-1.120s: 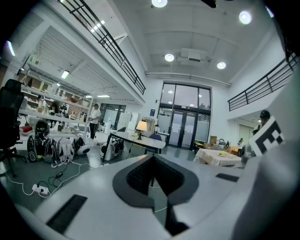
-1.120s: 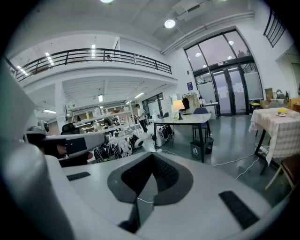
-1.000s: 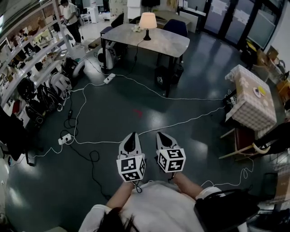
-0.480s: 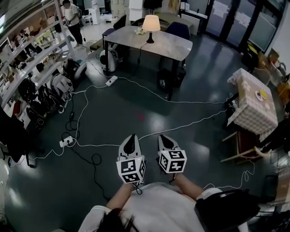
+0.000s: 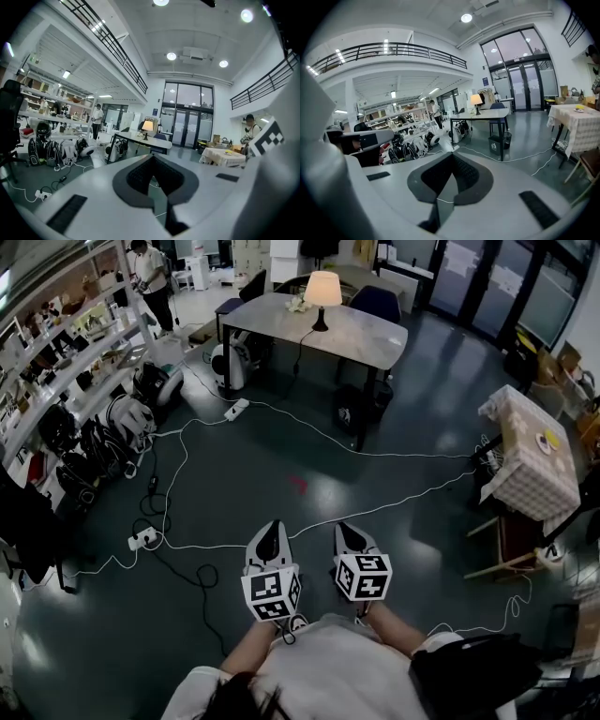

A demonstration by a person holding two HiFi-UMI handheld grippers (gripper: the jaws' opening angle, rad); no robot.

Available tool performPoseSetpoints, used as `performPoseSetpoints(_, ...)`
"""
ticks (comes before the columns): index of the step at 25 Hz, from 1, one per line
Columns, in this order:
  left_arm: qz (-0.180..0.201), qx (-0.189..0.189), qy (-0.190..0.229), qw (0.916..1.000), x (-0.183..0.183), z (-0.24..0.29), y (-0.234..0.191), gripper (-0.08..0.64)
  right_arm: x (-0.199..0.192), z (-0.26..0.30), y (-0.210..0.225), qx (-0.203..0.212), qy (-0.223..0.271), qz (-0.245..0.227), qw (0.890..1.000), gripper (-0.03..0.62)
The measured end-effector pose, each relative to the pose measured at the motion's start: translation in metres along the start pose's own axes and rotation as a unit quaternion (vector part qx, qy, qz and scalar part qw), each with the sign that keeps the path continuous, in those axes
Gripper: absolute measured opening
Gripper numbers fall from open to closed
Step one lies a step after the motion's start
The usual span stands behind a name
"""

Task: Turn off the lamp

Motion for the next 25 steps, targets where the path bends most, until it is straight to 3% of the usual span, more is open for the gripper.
performPoseSetpoints(13,-0.012,-0.009,-0.014,0.9998,-0.008,0.071,-0.027,0.008,0.004,0.061,0.025,-0.036,-0.024,0.003,0.999,-0.002)
performPoseSetpoints(25,-0.012,0.016,-0.004,0.9998,0.005,0.179,-0.052,0.008,0.045,0.179,0.055,0.001,-0.048,0.003,0.999,-0.002)
Point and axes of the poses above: the fingertips, and each gripper's own axes: z forward along the fingers, y to its right, x out of its top, the point moved 8 cm from there along -z, backward along the fingers, and after that the axes turned 7 degrees about y, right-handed, at the moved point
